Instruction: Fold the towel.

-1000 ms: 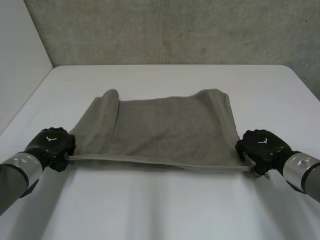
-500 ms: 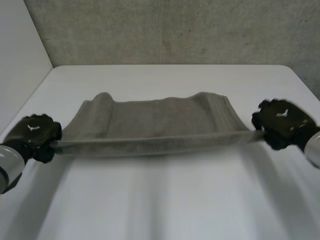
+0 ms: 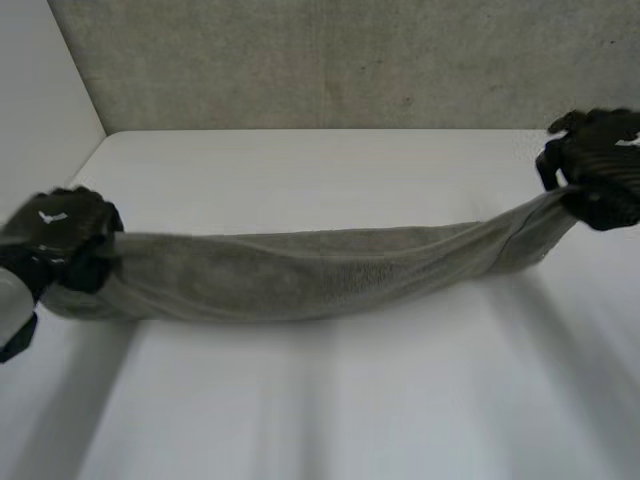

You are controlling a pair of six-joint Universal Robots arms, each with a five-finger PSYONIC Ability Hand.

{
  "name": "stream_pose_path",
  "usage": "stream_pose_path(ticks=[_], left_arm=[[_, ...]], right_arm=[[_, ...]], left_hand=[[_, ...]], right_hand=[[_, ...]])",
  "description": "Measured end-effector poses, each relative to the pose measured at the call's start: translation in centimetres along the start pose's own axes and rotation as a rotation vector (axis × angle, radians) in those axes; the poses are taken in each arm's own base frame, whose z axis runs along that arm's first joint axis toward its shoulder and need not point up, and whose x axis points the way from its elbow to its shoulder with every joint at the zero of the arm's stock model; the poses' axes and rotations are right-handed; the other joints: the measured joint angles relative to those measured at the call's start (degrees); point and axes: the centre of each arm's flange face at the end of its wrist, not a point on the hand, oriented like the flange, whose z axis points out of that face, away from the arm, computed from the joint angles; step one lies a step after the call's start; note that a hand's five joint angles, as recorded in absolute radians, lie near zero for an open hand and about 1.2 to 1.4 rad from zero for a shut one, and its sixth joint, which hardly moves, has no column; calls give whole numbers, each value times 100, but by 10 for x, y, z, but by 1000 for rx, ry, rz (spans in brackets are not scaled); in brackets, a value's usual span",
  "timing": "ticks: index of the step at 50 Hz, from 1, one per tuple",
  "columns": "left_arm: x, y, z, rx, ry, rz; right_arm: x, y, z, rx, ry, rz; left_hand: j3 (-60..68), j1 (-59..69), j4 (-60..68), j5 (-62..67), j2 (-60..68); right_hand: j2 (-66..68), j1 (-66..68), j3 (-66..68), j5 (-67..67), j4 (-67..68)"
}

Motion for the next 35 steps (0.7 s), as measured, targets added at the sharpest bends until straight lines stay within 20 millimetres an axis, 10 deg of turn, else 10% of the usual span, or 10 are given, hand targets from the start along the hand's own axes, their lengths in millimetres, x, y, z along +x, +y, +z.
stream_pose_path(ticks=[20,35], left_arm=[[7,39,141,-100,95,8],[7,46,193,87,51,50]], right_arm=[[-21,69,130,-24,43,-117],[-13,108,183,-34,167,-163]], left_hand=[[0,2,0,0,12],[0,2,0,0,15]], right_hand=[[1,2,0,4,0],[1,2,0,4,0]])
